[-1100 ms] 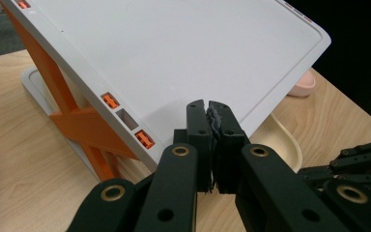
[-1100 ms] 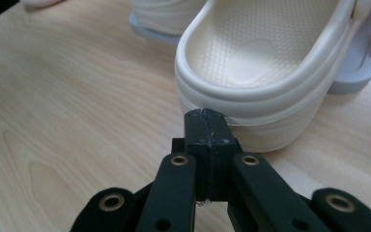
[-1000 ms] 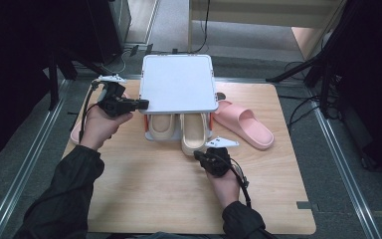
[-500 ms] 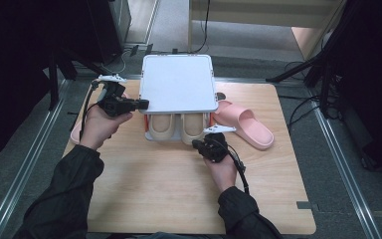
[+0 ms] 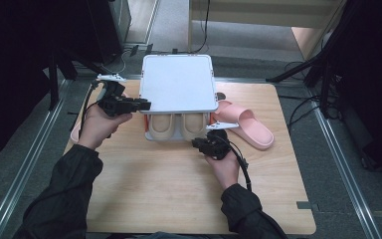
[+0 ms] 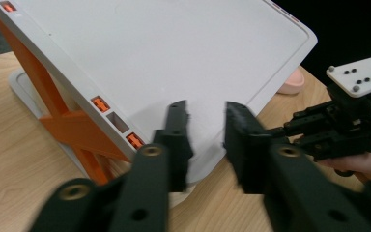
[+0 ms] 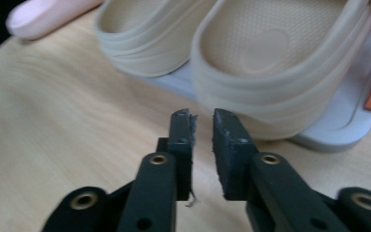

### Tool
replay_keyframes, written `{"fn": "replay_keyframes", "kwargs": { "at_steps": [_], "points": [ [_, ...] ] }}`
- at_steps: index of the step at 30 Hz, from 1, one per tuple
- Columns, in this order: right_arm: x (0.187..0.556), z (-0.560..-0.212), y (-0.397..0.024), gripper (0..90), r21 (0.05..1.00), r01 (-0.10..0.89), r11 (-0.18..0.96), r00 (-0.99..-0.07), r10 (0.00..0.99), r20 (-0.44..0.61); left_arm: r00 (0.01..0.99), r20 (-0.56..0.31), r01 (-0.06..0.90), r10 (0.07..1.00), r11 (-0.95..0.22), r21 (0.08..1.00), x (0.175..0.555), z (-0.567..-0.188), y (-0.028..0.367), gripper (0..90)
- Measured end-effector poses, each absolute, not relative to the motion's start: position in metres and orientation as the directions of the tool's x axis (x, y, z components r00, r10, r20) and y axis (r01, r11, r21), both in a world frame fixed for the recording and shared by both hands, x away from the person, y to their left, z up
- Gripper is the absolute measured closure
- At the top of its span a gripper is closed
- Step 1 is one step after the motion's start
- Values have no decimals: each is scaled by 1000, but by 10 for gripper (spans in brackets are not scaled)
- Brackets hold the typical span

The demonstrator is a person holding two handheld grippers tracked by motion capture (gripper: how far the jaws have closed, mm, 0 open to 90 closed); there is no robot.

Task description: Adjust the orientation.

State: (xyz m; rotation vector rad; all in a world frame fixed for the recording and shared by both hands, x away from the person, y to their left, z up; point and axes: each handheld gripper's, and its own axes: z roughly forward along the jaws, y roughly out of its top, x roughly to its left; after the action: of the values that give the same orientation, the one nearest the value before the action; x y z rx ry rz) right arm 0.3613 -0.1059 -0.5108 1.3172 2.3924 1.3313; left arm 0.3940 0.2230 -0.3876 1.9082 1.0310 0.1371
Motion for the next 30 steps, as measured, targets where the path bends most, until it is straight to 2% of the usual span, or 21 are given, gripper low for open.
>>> {"fn": "replay_keyframes", "kwargs": {
  "at_steps": [3, 6, 16, 19, 30],
  "points": [
    [356, -507, -113, 661, 725, 649, 232, -631, 697, 342, 643, -320, 584, 696, -174, 793, 389, -380, 227, 536],
    [349, -503, -121, 558, 729, 645, 231, -643, 680, 352, 634, -313, 576, 707, -162, 801, 385, -375, 233, 478],
    [327, -488, -141, 466, 761, 592, 263, -712, 614, 342, 592, -319, 616, 740, -160, 771, 377, -375, 258, 460],
    [324, -487, -145, 443, 768, 576, 280, -728, 602, 327, 566, -329, 634, 756, -144, 760, 374, -377, 269, 488],
    [315, -479, -147, 441, 767, 560, 314, -753, 580, 312, 523, -314, 645, 793, -126, 754, 363, -388, 300, 722]
  ]
}}
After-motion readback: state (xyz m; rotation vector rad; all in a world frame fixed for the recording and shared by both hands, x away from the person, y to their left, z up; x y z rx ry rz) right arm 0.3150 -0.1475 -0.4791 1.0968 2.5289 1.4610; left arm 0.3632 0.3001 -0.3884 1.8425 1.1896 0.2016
